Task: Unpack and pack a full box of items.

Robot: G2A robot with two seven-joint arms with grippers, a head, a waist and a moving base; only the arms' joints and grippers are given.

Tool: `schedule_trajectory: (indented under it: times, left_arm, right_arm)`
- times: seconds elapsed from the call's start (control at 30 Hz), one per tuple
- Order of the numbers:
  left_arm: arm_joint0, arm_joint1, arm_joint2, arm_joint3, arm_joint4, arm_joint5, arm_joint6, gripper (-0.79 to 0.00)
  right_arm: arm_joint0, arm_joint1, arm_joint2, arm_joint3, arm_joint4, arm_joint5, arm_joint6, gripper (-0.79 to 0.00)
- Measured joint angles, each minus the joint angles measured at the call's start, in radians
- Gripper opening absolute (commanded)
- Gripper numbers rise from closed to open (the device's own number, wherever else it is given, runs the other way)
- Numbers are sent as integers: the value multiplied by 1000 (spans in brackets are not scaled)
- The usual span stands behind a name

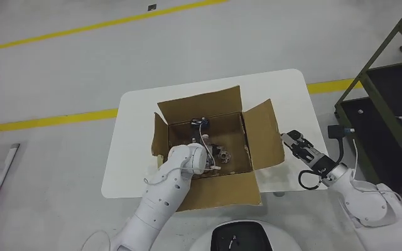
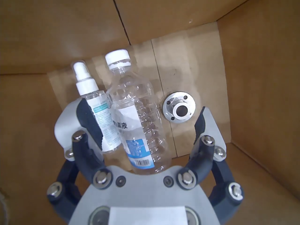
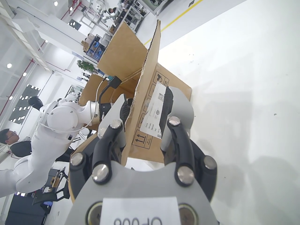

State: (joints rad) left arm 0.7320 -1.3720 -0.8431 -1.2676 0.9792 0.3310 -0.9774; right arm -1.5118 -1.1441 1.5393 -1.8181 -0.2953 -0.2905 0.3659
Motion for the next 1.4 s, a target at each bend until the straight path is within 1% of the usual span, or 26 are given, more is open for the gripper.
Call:
schedule_trajectory:
  times: [0.5,0.73,0.93,1.07,1.1,1.13,1.17,1.23,1.27,1.3,1.33,1.37,1.4]
  left_arm:
    - [-21,-29,16,111,-1,6,16,0]
    - [-29,-39,21,148,18,4,15,0]
    - [-36,-46,23,171,43,5,19,0]
    - [-40,-51,31,190,70,3,22,0]
    - [-40,-53,32,194,73,4,24,-49]
    - [-40,-55,32,197,73,4,25,-126]
    - [-40,-56,32,200,74,4,26,-237]
    - [-42,-59,32,205,77,2,27,-345]
    - [-42,-60,31,206,79,2,28,-413]
    - [-42,-62,31,208,81,0,28,-443]
    - [-43,-63,30,209,83,-2,29,-533]
    - [-43,-64,30,211,85,-3,29,-588]
    - [-43,-65,29,213,87,-4,29,-699]
  right_arm:
    - [18,0,-19,3,-4,1,15,-465]
    - [27,0,-35,13,-10,5,30,-483]
    - [40,0,-43,23,-11,15,50,-480]
    - [50,1,-50,38,-11,26,75,-499]
    - [52,1,-53,42,-11,27,76,-523]
    - [52,1,-55,45,-11,27,76,-570]
    - [53,1,-56,46,-11,27,77,-594]
    - [54,1,-58,48,-12,28,78,-683]
    - [54,1,-58,49,-12,28,78,-730]
    - [56,1,-59,50,-11,28,79,-773]
    - [57,2,-59,52,-9,28,81,-785]
    - [58,2,-59,55,-7,28,82,-785]
    - [60,2,-60,58,-2,29,82,-785]
